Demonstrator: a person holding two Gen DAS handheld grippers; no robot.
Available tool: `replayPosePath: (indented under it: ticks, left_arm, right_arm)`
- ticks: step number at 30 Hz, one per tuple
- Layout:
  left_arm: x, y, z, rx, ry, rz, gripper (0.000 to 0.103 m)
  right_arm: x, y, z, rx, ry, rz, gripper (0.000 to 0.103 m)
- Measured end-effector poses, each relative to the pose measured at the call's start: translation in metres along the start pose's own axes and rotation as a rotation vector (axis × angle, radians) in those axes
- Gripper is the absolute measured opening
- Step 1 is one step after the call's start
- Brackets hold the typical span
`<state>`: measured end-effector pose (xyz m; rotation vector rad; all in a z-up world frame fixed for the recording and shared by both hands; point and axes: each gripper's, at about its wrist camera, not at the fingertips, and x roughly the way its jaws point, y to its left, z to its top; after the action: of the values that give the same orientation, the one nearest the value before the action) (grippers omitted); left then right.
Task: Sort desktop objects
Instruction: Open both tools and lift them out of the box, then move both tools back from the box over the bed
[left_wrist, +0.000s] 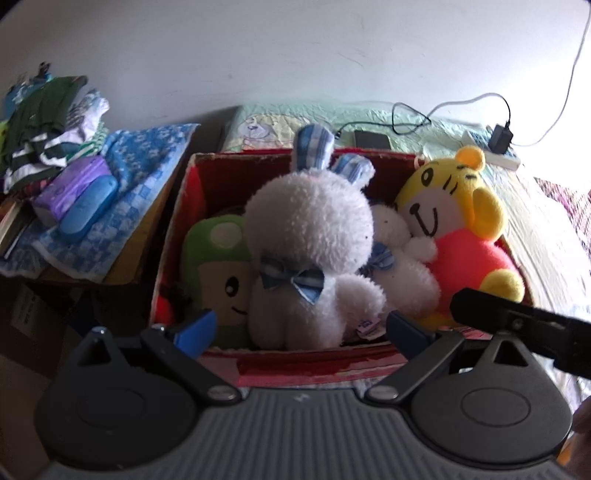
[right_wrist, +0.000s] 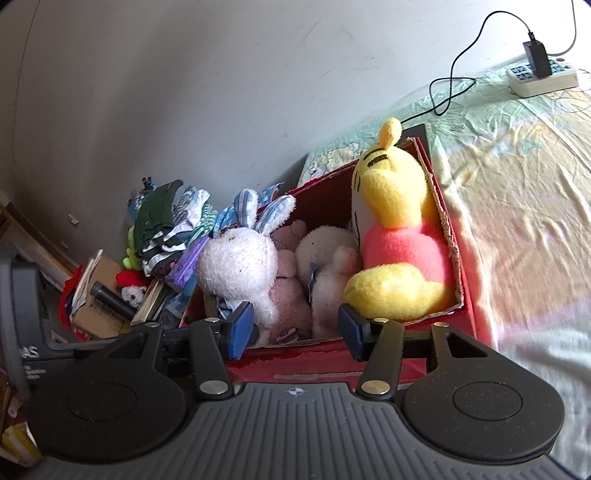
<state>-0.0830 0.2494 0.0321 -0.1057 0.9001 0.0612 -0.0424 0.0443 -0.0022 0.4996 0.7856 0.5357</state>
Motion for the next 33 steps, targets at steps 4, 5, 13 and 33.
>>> replayPosePath:
  ticks: [4, 5, 13, 33]
  left_arm:
    - [-0.020, -0.016, -0.001, -0.005, -0.047, 0.048, 0.099]
    - [-0.022, -0.022, -0.001, 0.003, -0.052, 0.066, 0.100]
    - [-0.024, -0.064, 0.004, -0.014, -0.036, 0.091, 0.100]
    - [0.024, -0.222, -0.019, 0.135, 0.108, 0.078, 0.100]
  right_arm:
    - [-0.011, 0.000, 0.004, -0.073, 0.005, 0.025, 0.054]
    - [-0.015, -0.001, 0.006, -0.089, 0.000, 0.031, 0.054]
    - [-0.045, -0.028, 0.022, -0.118, -0.070, -0.004, 0.054]
    - [-0.089, -0.145, 0.035, 0.014, -0.009, -0.457, 0.054]
